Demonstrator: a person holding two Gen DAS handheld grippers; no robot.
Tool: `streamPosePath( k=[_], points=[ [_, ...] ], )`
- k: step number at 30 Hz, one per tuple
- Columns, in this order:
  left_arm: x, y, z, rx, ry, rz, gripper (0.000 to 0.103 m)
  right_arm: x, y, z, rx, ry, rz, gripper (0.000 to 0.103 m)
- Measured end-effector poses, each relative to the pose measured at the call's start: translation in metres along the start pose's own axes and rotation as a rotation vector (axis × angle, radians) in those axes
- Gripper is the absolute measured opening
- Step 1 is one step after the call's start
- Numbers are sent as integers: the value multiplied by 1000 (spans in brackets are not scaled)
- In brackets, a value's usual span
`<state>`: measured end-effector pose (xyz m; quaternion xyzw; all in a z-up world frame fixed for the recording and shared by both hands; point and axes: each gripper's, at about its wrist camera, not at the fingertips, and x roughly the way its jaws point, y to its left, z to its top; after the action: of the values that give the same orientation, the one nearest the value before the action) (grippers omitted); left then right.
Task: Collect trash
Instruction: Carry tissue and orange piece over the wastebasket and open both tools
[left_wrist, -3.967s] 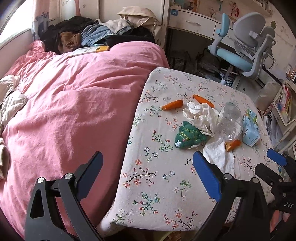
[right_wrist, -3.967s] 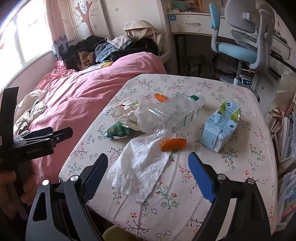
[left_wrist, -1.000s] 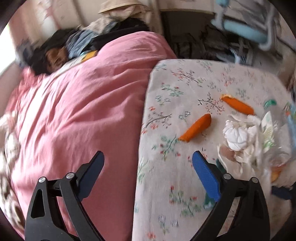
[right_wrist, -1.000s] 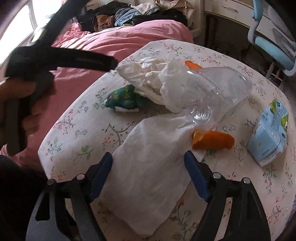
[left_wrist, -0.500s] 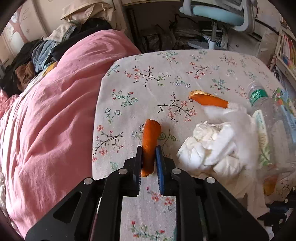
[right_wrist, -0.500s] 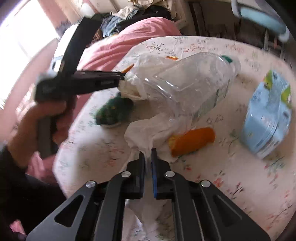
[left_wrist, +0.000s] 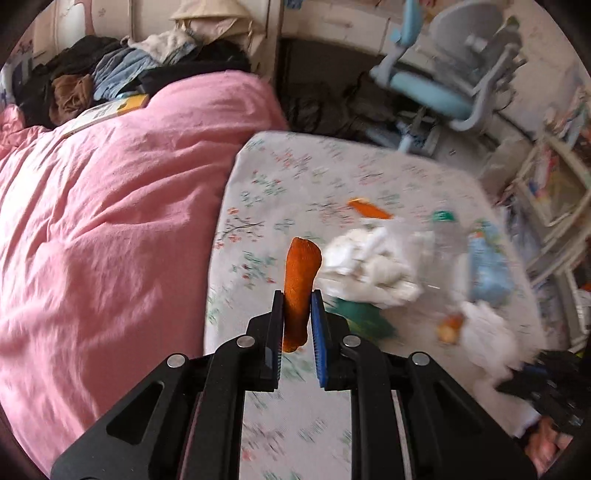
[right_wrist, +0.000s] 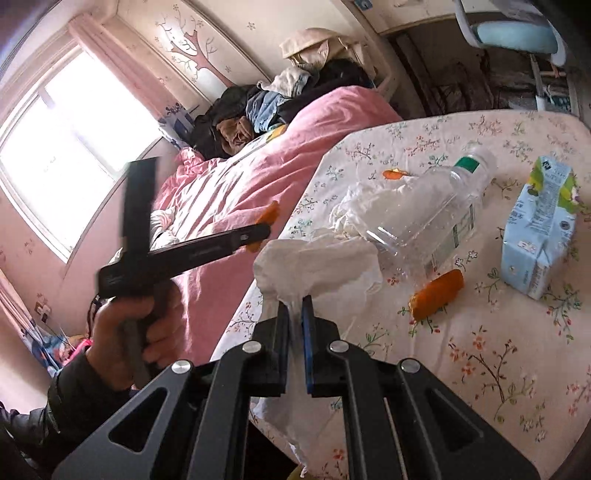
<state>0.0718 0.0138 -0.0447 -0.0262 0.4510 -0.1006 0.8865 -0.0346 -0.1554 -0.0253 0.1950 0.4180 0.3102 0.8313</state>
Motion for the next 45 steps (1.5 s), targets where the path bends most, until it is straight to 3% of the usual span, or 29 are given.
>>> streamPosePath(
  k=[5, 13, 22, 30, 32, 34, 41, 43, 45],
  points=[
    [-39, -13, -28, 6, -52, -54, 14, -14, 4, -11, 0, -19, -27, 8],
    [-64, -30, -73, 23, -45, -74, 14, -34, 14, -44, 18, -13, -41, 8],
    [-73, -56, -121, 56, 1, -114, 14, -30, 20, -130, 87, 133, -100, 8],
    [-77, -68, -151, 88, 35, -121, 14, -12, 8, -173, 145, 301, -165, 11],
    [-76, -71, -158, 96, 52, -117, 14, -11, 3, -182, 164, 329, -196, 17],
    [-74, -74, -167, 100, 77, -116, 14, -18, -1, -184, 181, 309, -222, 36],
    [-58, -95, -212, 154, 236, -128, 15, -57, -6, -170, 186, 94, -311, 50],
    [-52, -106, -225, 206, 296, -135, 26, -68, -7, -167, 185, 36, -330, 61],
    [-50, -120, -238, 291, 311, -93, 42, -78, -7, -165, 181, -25, -352, 63]
  ],
)
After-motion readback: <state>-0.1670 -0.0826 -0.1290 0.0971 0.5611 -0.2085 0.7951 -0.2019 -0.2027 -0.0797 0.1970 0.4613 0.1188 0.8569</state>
